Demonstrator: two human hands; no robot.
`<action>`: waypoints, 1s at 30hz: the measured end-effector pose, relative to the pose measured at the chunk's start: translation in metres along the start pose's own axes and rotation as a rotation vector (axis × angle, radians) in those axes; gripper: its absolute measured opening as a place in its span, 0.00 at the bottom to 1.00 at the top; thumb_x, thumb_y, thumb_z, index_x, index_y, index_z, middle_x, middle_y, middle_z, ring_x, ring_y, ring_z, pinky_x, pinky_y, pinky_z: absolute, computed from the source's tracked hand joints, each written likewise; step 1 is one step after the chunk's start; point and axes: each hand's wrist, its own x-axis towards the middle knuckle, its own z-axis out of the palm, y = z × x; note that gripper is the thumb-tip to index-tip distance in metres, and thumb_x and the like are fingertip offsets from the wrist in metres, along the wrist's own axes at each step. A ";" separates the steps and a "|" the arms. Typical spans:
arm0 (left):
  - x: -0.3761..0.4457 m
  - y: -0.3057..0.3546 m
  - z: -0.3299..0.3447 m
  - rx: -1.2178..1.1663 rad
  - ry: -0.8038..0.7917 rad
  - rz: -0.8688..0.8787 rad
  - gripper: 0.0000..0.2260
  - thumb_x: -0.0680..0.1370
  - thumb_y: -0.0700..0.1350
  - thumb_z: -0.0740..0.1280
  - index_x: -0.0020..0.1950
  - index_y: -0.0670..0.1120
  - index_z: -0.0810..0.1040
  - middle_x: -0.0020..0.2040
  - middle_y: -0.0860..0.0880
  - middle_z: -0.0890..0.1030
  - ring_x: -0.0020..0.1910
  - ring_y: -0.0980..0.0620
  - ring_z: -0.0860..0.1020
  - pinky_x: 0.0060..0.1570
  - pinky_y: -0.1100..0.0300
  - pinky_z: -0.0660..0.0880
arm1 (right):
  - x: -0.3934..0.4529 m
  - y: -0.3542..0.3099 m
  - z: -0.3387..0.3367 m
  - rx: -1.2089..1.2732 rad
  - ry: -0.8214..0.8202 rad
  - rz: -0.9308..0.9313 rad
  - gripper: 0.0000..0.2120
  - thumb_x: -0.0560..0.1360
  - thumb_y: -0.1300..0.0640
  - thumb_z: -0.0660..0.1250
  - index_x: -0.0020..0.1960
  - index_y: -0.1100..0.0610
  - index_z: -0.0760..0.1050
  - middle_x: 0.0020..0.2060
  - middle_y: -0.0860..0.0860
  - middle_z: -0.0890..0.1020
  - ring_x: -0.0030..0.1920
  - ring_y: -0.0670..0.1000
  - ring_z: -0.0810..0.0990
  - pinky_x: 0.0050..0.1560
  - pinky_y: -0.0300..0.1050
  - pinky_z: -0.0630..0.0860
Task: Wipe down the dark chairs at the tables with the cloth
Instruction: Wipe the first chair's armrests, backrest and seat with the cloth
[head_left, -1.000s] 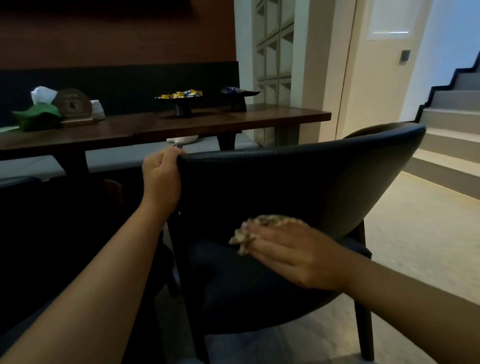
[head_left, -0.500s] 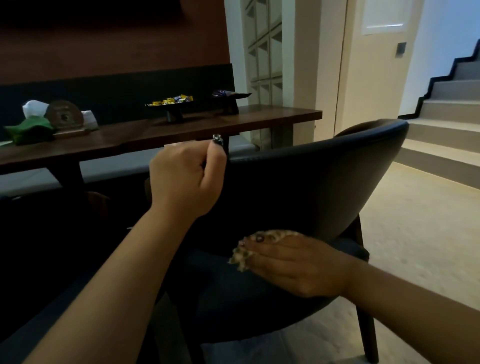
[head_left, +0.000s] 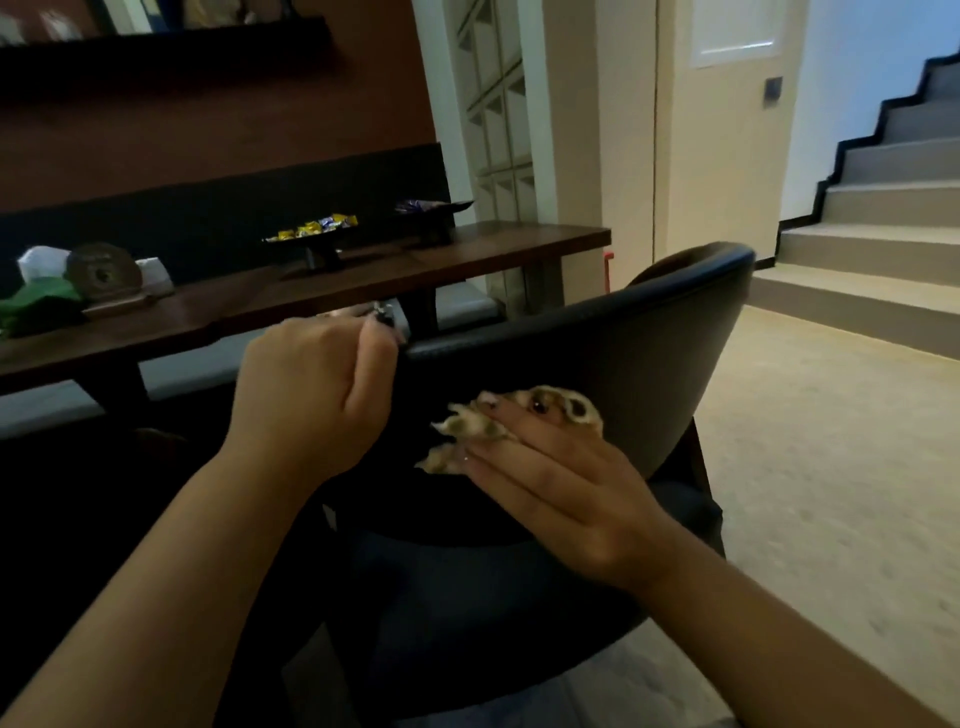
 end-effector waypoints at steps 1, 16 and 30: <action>0.008 0.009 -0.004 0.035 -0.069 0.037 0.24 0.79 0.55 0.47 0.31 0.48 0.73 0.23 0.50 0.72 0.21 0.52 0.70 0.23 0.60 0.67 | 0.004 0.000 0.002 -0.014 0.044 0.042 0.22 0.75 0.64 0.70 0.66 0.62 0.69 0.66 0.58 0.72 0.69 0.57 0.70 0.68 0.52 0.70; 0.162 0.149 0.090 -0.024 -0.868 0.036 0.21 0.83 0.55 0.55 0.76 0.55 0.64 0.57 0.52 0.73 0.47 0.54 0.72 0.45 0.62 0.64 | 0.019 0.088 -0.044 0.312 0.890 1.502 0.16 0.79 0.63 0.59 0.64 0.53 0.75 0.60 0.46 0.79 0.57 0.34 0.76 0.54 0.26 0.72; 0.175 0.149 0.105 -0.196 -0.909 -0.184 0.22 0.80 0.50 0.63 0.74 0.57 0.67 0.73 0.47 0.67 0.68 0.46 0.69 0.70 0.47 0.65 | -0.120 0.180 0.012 0.642 0.444 2.329 0.13 0.77 0.58 0.61 0.34 0.58 0.73 0.28 0.53 0.77 0.30 0.52 0.74 0.32 0.44 0.72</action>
